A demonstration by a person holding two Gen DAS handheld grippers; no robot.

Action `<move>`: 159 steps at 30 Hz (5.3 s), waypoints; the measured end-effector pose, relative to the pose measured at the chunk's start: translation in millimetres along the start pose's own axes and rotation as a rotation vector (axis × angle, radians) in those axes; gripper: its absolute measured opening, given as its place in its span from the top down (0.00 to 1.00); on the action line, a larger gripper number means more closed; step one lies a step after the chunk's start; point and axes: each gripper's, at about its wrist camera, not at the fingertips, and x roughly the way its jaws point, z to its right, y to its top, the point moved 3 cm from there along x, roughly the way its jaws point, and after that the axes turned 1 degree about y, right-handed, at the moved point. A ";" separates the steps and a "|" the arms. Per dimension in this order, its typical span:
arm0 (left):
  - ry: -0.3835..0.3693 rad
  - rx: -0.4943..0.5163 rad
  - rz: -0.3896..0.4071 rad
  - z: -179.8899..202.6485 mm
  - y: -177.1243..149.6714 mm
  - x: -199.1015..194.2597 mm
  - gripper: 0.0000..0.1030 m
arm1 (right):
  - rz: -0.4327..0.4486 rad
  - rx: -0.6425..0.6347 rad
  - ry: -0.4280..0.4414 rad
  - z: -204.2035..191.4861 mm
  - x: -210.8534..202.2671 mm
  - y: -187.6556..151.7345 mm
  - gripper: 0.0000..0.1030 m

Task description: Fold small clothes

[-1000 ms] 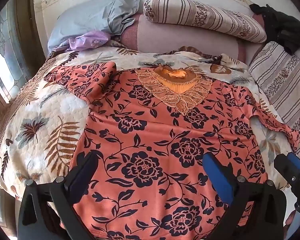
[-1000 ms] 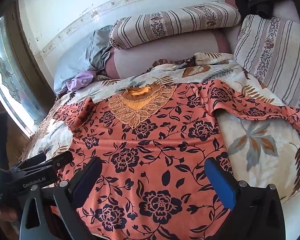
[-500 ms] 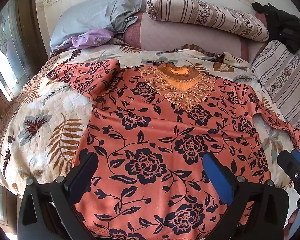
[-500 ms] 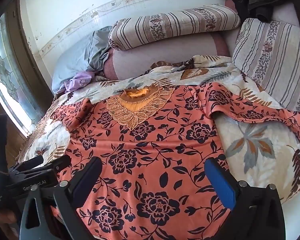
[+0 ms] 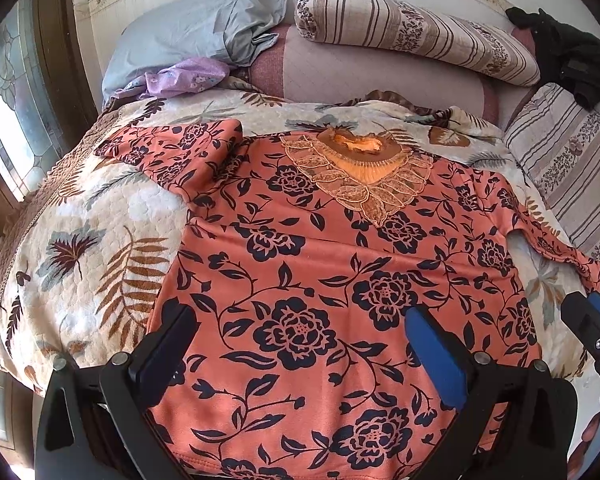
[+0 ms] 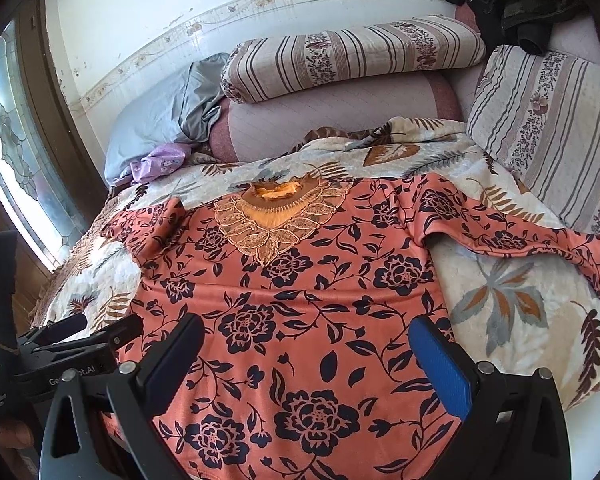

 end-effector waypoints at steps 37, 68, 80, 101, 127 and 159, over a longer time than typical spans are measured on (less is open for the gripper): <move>0.009 -0.004 0.008 -5.9 0.4 -1.9 0.00 | 0.019 -0.012 -0.009 -5.8 -3.1 3.1 0.00; 0.103 -0.052 -0.125 -56.0 -19.8 51.1 0.00 | -0.003 0.326 0.105 94.1 -3.4 -11.0 0.00; 0.169 -0.100 -0.177 -77.8 -33.2 68.4 0.00 | 0.228 1.247 0.231 384.5 13.4 -49.7 0.02; 0.109 -0.251 -0.171 -115.1 -47.9 114.3 0.00 | 0.311 0.909 -0.017 377.6 32.3 89.3 0.93; -0.262 -0.329 -0.028 -139.4 6.1 61.3 0.00 | -0.142 0.281 0.418 13.3 175.2 23.1 0.01; -0.140 -0.168 -0.072 -67.9 95.2 142.3 0.95 | -0.041 0.191 0.418 52.3 177.5 -33.2 0.01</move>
